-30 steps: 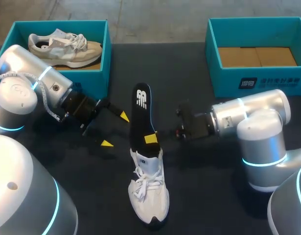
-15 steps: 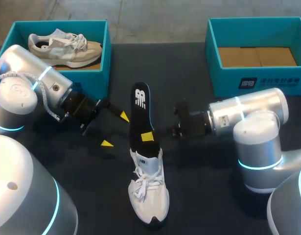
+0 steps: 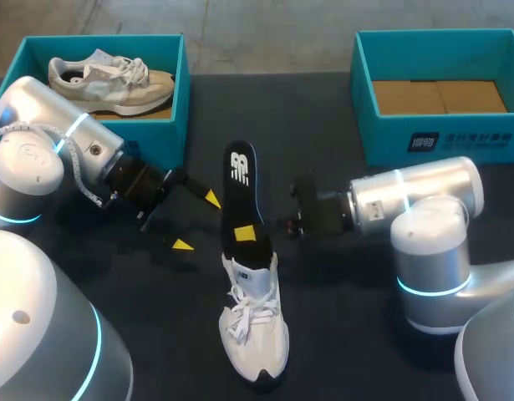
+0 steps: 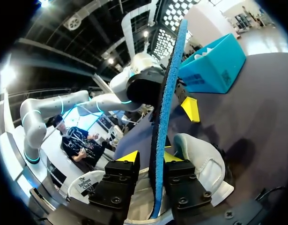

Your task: Take the shoe out of the shoebox, open the shoe tongue, remove and reinsert the insole, then place the shoe into the shoebox

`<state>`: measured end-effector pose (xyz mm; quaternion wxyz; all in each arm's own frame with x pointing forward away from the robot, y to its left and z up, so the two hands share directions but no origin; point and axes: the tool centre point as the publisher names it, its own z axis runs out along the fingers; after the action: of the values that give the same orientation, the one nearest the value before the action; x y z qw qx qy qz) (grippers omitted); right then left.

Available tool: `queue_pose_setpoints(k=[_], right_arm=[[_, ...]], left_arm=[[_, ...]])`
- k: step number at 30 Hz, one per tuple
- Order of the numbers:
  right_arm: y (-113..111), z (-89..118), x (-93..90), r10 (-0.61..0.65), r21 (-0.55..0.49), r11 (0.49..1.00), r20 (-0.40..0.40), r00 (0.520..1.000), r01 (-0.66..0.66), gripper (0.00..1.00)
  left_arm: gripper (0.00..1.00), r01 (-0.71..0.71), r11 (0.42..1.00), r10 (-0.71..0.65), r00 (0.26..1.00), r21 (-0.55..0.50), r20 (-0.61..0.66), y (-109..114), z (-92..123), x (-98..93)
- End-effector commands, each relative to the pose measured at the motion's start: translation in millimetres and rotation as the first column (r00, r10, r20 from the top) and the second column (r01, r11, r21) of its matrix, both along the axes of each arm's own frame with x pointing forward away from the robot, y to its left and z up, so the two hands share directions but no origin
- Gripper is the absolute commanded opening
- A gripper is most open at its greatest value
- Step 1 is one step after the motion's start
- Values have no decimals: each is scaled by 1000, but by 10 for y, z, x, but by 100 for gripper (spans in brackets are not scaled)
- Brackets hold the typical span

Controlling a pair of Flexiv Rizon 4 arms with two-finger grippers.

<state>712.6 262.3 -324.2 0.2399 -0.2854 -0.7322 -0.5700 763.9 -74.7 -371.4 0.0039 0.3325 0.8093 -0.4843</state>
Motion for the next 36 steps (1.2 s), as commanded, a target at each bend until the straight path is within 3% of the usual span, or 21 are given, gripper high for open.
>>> queue_pose_setpoints(k=[1,8,12,14,36], right_arm=[[40,-9,10,0,2,1000,1,1000,0,27],[47,-21,9,-7,10,1000,-1,1000,7,24],[44,-27,10,-10,12,1000,-1,1000,10,5],[44,-28,10,-11,12,1000,0,1000,11,0],[9,-75,-8,57,43,997,9,998,-57,0]], left_arm=[[100,1,1000,-1,1000,1,0,3,0,3],[100,1,1000,-1,1000,1,0,3,0,3],[100,1,1000,-1,1000,1,0,3,0,3],[100,1,1000,-1,1000,1,0,3,0,3],[100,1,1000,-1,1000,1,0,3,0,3]])
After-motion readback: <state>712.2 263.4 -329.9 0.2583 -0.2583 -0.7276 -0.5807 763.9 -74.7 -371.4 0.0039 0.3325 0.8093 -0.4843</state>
